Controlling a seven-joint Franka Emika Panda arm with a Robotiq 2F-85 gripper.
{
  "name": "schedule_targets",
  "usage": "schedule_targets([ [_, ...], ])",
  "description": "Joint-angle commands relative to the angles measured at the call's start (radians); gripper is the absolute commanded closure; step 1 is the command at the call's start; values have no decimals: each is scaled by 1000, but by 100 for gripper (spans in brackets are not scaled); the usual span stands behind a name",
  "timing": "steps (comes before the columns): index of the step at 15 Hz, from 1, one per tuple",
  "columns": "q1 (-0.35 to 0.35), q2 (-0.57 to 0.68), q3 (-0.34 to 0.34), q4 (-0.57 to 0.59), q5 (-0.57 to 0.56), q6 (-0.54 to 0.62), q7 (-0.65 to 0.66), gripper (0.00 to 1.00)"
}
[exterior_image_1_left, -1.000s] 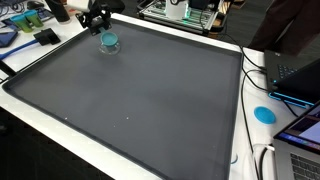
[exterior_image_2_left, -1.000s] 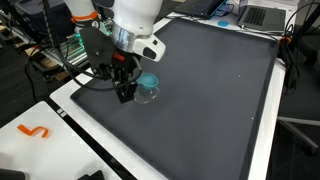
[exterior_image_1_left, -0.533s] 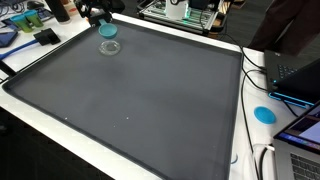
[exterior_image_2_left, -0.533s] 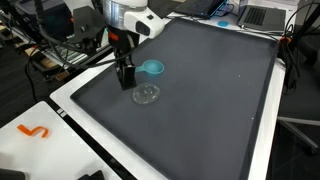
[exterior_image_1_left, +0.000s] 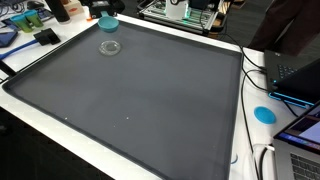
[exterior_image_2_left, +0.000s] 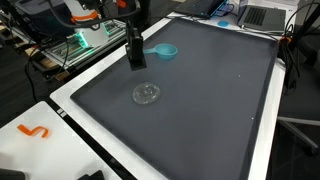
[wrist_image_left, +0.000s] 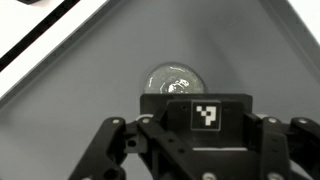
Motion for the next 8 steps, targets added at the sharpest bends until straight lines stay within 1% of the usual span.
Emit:
schedule_targets([
  [1,39,-68,19,-39,-33,-19,129,72],
  [5,74,-85,49,-40,-89,-27,285,72],
  [8,94,-73,71,-36,-165,-33,426,72],
])
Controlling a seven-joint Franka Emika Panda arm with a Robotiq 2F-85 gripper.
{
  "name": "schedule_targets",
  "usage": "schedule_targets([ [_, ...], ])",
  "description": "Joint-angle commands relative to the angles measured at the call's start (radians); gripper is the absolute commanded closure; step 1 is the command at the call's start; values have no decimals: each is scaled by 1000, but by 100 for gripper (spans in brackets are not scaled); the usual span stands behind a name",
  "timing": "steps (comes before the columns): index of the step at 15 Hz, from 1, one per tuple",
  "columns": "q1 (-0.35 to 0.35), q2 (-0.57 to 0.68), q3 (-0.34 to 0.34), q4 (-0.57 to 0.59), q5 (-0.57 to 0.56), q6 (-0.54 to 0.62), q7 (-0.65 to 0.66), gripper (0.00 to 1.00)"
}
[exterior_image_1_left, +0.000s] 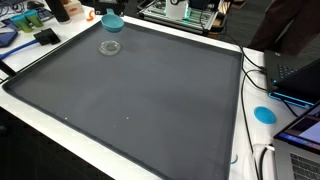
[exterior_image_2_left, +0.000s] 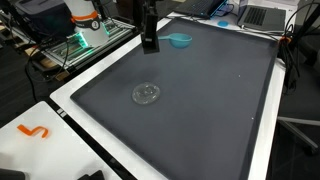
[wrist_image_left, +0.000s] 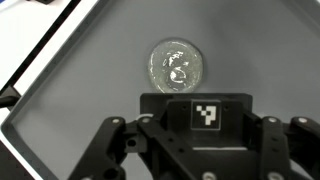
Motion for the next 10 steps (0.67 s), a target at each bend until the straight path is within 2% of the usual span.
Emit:
schedule_targets([
  [1,27,-7,21,-14,-91,-32,161,72],
  [10,84,85,70,24,-205,-97,419,72],
])
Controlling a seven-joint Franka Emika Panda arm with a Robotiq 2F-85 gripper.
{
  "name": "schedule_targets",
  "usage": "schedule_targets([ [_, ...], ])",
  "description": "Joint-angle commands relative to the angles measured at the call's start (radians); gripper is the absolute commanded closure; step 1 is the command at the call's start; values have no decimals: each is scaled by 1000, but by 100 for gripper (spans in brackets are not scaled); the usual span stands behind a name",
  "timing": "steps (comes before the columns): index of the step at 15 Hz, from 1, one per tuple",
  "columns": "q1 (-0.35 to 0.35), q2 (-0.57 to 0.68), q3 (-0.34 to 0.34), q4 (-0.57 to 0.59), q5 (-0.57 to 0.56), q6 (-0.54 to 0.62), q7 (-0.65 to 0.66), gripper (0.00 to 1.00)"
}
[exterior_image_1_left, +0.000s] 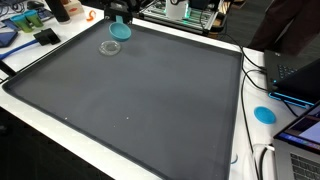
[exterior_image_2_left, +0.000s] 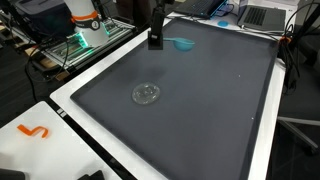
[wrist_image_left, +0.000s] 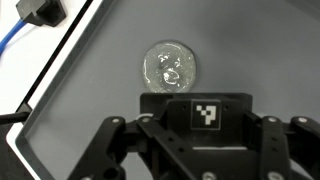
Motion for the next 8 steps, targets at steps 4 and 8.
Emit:
schedule_targets([
  [4,32,86,7,44,-79,-13,160,72],
  [8,40,128,4,72,-85,-14,209,72],
])
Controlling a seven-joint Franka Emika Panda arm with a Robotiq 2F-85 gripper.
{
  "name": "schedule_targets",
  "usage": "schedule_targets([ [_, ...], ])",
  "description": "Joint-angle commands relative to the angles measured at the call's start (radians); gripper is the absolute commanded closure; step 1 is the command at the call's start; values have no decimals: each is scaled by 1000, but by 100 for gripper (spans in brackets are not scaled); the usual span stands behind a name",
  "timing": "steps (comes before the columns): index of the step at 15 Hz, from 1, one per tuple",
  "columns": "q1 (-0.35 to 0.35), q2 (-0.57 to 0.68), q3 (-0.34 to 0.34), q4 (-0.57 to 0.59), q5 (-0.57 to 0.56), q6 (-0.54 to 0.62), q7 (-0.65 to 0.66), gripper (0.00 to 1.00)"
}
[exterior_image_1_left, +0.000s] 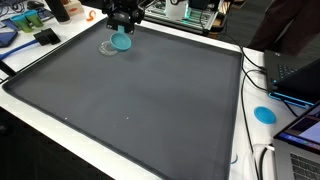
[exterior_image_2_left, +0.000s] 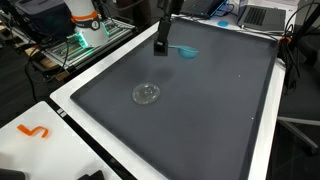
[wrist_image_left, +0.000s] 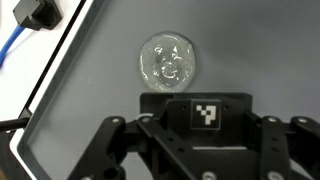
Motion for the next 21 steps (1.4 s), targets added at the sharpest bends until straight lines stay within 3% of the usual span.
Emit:
schedule_targets([
  [1,14,41,-5,34,-28,-13,57,72],
  [21,-5,125,-29,151,34,-4,7,72],
])
